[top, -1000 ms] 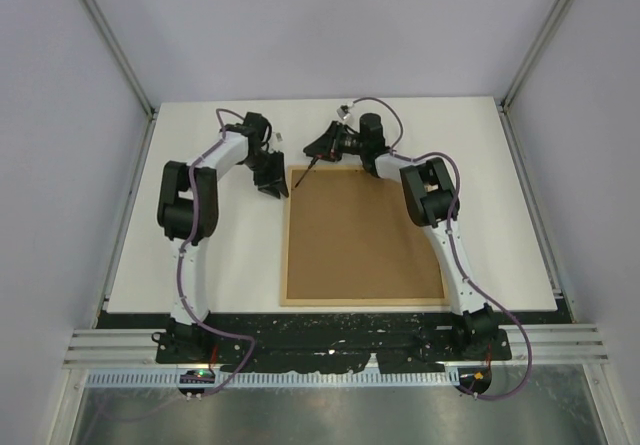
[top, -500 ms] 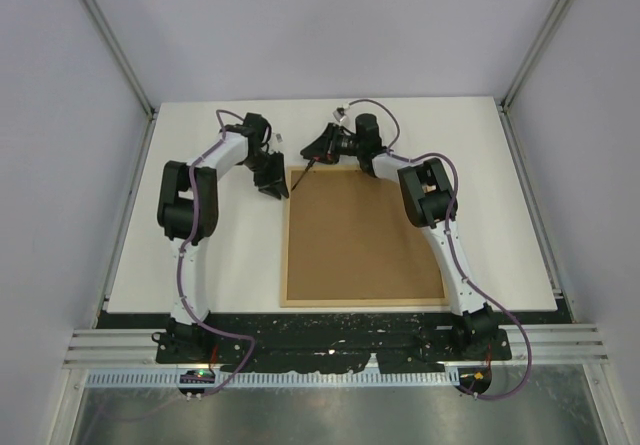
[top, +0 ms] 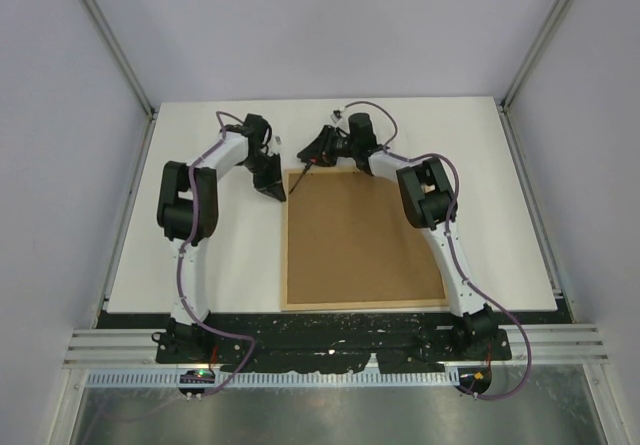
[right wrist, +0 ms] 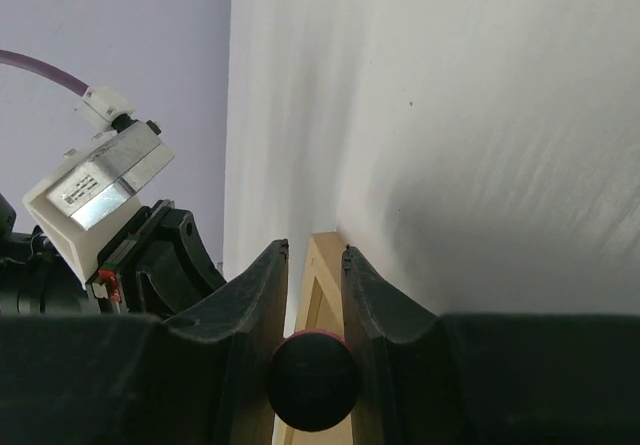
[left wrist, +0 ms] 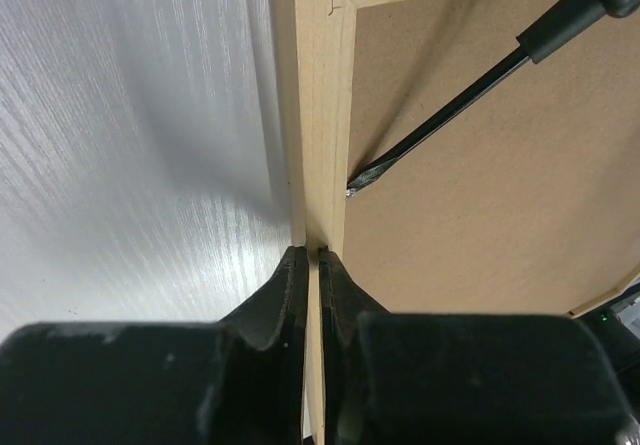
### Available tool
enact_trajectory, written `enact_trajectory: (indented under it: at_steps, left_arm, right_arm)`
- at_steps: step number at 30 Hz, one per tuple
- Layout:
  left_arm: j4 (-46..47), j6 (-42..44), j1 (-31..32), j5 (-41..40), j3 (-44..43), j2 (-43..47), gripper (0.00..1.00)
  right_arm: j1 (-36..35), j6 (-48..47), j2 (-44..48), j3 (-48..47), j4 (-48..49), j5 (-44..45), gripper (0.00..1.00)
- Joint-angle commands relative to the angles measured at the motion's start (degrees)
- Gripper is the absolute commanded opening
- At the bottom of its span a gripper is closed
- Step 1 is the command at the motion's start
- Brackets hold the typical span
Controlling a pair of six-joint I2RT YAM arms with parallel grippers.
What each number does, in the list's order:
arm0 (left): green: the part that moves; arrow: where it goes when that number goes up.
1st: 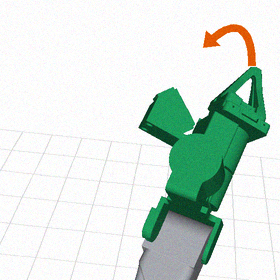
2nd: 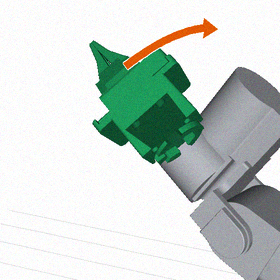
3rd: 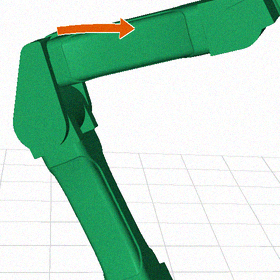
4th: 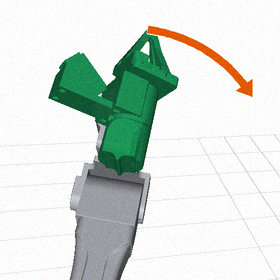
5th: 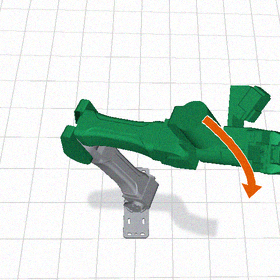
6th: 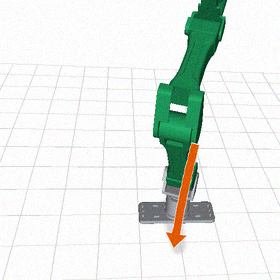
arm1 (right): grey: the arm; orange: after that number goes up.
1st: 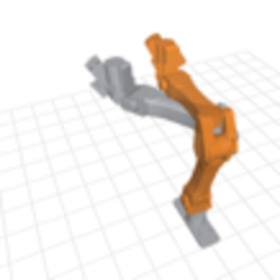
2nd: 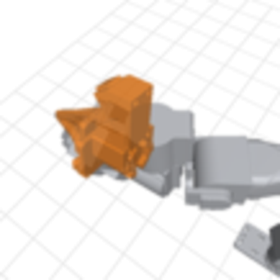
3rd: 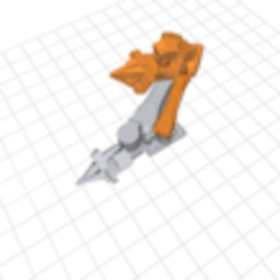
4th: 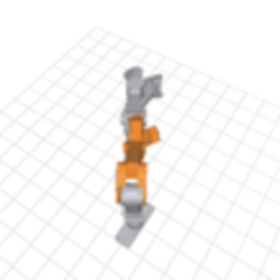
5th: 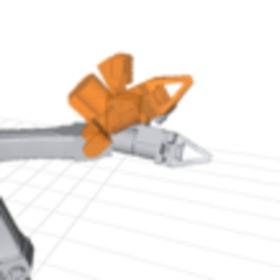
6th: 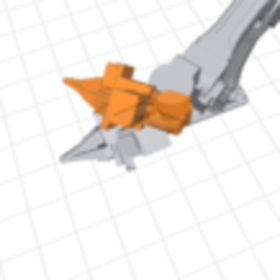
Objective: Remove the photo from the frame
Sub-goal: Release the photo frame item from the photo frame.
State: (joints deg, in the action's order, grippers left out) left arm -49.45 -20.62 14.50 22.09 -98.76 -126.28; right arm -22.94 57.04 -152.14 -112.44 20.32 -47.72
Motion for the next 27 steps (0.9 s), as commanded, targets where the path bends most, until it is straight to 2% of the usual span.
enact_trajectory:
  at_steps: [1, 11, 24, 27]
  left_arm:
    - [0.94, -0.03, 0.26, -4.07, 1.64, 0.51, 0.08]
    - [1.55, 0.06, 0.26, -5.04, 1.99, 2.26, 0.07]
    - [1.46, 0.84, 2.11, -7.14, 1.11, 3.06, 0.08]
    - [1.46, 1.37, 2.29, -7.85, 1.11, 3.58, 0.09]
  right_arm:
    - [-5.71, -10.87, 7.54, -2.51, -16.76, 2.88, 0.08]
    - [-12.21, -16.61, 15.81, -3.92, -32.52, 9.22, 0.08]
    - [-14.15, -11.07, 18.72, -4.54, -36.05, 7.56, 0.08]
    - [-13.80, -14.83, 18.63, -6.55, -37.53, 8.87, 0.08]
